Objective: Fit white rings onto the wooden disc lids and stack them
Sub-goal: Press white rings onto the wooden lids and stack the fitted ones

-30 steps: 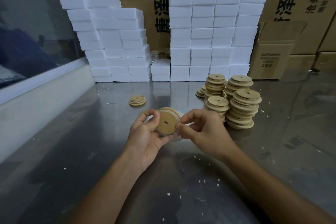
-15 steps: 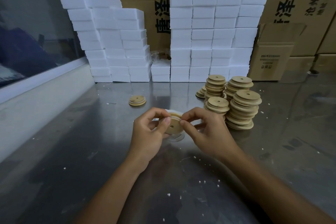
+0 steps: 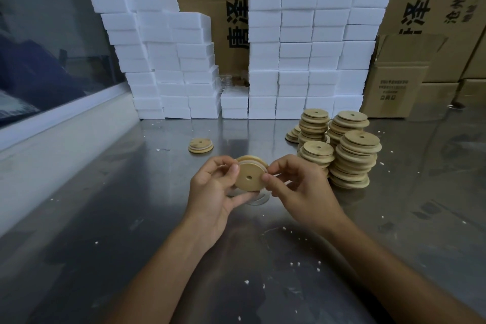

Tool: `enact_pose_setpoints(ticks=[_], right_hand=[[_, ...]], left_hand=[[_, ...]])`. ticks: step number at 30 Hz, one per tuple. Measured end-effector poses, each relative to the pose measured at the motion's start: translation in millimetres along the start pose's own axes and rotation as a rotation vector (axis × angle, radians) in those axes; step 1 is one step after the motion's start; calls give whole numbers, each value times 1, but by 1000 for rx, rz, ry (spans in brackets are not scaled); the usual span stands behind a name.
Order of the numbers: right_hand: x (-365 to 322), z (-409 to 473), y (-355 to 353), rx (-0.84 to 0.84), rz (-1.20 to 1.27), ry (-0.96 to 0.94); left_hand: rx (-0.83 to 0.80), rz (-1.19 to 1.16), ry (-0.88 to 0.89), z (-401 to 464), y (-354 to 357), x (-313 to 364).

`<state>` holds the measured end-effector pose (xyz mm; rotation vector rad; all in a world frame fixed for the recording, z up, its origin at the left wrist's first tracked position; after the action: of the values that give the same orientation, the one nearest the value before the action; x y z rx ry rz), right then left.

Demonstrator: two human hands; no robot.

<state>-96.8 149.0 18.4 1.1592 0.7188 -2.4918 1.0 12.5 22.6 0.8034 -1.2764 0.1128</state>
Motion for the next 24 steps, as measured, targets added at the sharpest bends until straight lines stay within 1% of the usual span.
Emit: enact_pose_setpoints(ticks=[1,4,7,9,11,13,16,19,21,24], right_hand=[[0,-1,-1,4,-31,-20],[-5,-1,-5,-2,-155,-131],[-9,-1,-7,-15,-259,-241],[-8,-2,-5,-30,-289,-254],[-6,-3,-4,-14,-273,-234],[-6,-2,-2,7,-226,-207],[-4,0,0,-17,-116,-162],[-2,0,-1,-13,-44,-102],[-1,0,0,-20,-6,-63],[0,-1,2,-5,25,-39]], left_hand=[[10,84,54,0,-1,0],[5,437,298,-1,-2,1],[-61,595,402,-2,1,-3],[-70,631,425,-3,3,-4],[-52,559,376,-3,3,-4],[-31,404,271,-5,4,-3],[8,156,110,-5,6,-2],[34,-58,-9,-2,6,-1],[55,-129,-58,1,4,0],[64,-95,-54,2,3,-1]])
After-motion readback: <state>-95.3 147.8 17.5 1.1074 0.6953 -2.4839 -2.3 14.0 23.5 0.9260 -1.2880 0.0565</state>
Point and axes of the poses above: each hand's wrist, its own z-axis towards the middle knuckle, its own y-axis out of the palm, x = y × z, the point moved 1 cm from there along z, towards the middle knuckle
